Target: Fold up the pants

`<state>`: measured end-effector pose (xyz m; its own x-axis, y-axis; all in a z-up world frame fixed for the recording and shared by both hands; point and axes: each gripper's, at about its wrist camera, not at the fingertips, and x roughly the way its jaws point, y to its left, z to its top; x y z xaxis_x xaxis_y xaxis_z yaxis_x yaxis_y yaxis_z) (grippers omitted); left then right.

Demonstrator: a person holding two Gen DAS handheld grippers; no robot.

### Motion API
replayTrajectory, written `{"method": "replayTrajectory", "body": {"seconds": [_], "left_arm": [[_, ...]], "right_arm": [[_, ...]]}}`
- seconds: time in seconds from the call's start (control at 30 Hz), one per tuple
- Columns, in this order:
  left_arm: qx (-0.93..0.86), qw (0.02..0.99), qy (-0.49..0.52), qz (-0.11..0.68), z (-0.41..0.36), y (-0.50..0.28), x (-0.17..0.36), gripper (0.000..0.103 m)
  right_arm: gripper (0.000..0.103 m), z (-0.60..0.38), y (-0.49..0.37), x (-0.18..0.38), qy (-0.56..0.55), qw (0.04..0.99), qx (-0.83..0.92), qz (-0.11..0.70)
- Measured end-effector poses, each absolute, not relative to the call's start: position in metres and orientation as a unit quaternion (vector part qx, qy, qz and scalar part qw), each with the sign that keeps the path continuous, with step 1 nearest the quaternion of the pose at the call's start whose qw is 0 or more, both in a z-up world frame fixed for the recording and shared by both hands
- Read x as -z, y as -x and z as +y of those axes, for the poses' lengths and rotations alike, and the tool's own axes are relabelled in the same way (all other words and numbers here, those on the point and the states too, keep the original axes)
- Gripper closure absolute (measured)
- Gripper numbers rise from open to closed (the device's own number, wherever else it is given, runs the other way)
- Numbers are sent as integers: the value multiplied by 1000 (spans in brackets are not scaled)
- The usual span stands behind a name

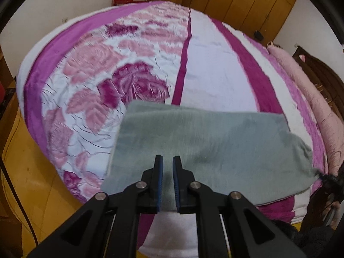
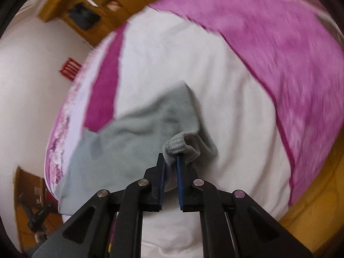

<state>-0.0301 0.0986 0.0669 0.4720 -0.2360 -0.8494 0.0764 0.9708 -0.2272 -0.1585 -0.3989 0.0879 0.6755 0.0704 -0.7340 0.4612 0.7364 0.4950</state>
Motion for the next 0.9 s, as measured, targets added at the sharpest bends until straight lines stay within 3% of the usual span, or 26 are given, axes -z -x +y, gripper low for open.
{"method": "replayTrajectory", "body": {"seconds": [0.13,0.3,0.4,0.57,0.7,0.9], "left_arm": [[86,846,75,521,98,28,-48,95],[86,845,80,522,102,29,-45,94],[79,847,71,521,104,31,-48,94],[53,856,71,510,121,32,-57,93],[32,866,80,492,139,26,-64,81],[51,873,92,476,143,1,-70,76]], "right_arm": [[93,-394,155,-93,-306,864,117,382],[92,-397,149,-36,-271,828,157,464],[89,-405,158,-23,-301,827,152,449],[80,-407,162,-30,-295,823,161,458],[75,-397,164,-52,-260,830,187,458],[72,-366,156,-89,-186,849,193,456]]}}
